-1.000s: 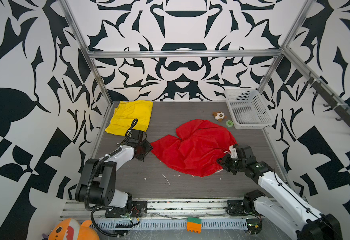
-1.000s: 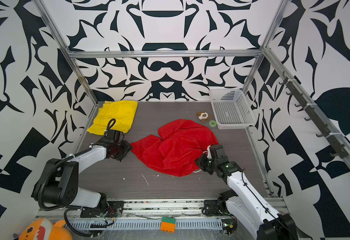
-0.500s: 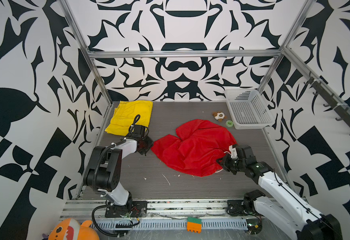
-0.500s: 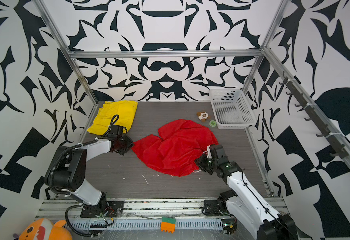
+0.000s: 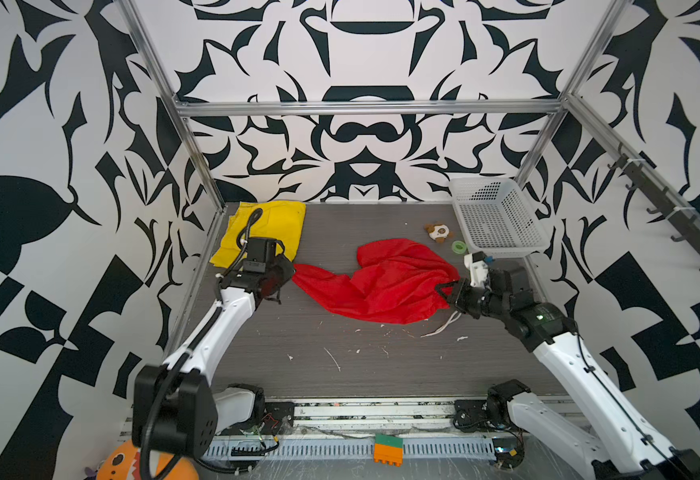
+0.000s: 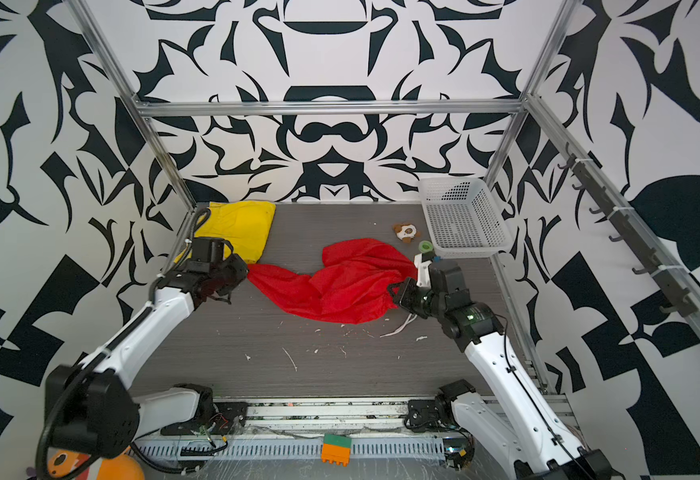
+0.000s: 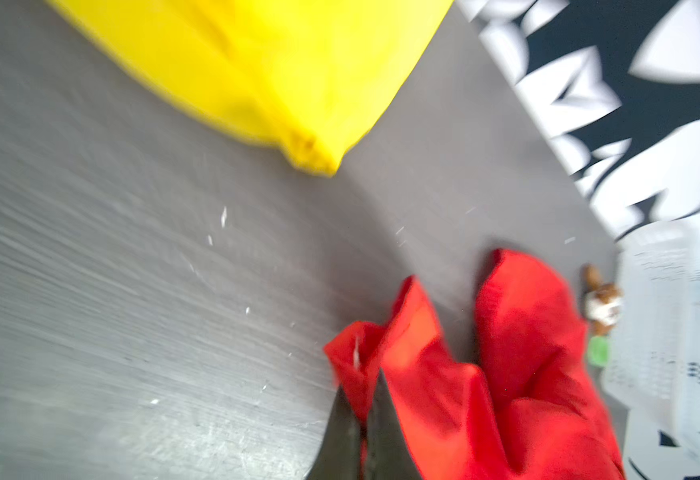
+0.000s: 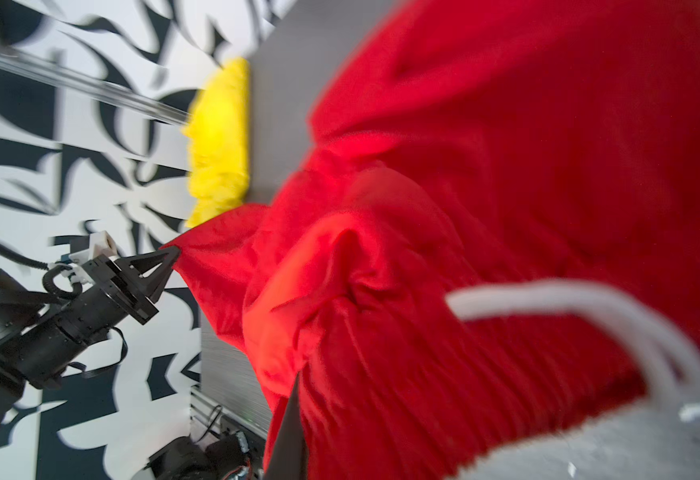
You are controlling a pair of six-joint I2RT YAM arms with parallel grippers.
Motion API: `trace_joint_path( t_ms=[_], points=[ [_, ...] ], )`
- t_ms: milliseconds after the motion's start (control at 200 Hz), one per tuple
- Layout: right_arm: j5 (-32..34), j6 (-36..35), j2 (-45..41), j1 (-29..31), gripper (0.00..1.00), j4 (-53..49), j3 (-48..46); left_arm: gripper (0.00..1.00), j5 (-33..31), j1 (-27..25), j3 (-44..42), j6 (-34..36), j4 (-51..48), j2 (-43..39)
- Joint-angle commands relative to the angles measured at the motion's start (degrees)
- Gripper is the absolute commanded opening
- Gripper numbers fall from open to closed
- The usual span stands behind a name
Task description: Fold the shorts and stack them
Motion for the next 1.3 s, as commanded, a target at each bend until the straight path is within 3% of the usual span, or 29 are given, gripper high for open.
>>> trace_joint_path(
  t_ms=[0, 175, 355, 620, 775, 930, 1050, 1175, 1295],
  points=[
    [-0.5, -6.8, 1.1, -0.3, 0.0, -3.0, 10.5, 0.0, -11.7, 0.4, 7.4, 6.4, -12.3, -6.3],
    [-3.0, -10.0, 5.0, -0.3, 0.0, -6.1, 25.8, 0.0, -20.5, 0.4, 19.6, 13.9, -22.6, -11.2],
    [-7.6, -9.3, 5.7, -0.3, 0.0, -4.3, 34.9, 0.0, -25.4, 0.4, 28.3, 17.9, -28.1, -12.8],
    [-15.8, -8.3, 9.3, -0.3, 0.0, -4.6, 44.9, 0.0, -29.2, 0.4, 37.9, 24.8, -30.1, -14.3],
    [-19.0, -6.1, 13.6, -0.3, 0.0, -1.4, 47.3, 0.0, -27.5, 0.4, 41.0, 26.6, -30.1, -11.8],
    [-18.1, -8.1, 21.2, -0.3, 0.0, -1.5, 51.6, 0.0, -21.7, 0.4, 40.4, 26.6, -26.4, -6.7],
    [-17.0, -10.2, 30.8, -0.3, 0.0, -2.7, 60.0, 0.0, -19.6, 0.5, 43.4, 28.0, -22.5, 0.4],
    [-15.0, -12.6, 43.0, -0.3, 0.0, -5.9, 74.4, 0.0, -16.8, 2.0, 53.4, 29.6, -21.5, 11.4],
    [-15.9, -13.8, 56.3, -0.7, 0.0, -13.5, 96.9, 0.0, -16.5, 3.3, 67.8, 31.3, -23.7, 18.7]
  ],
)
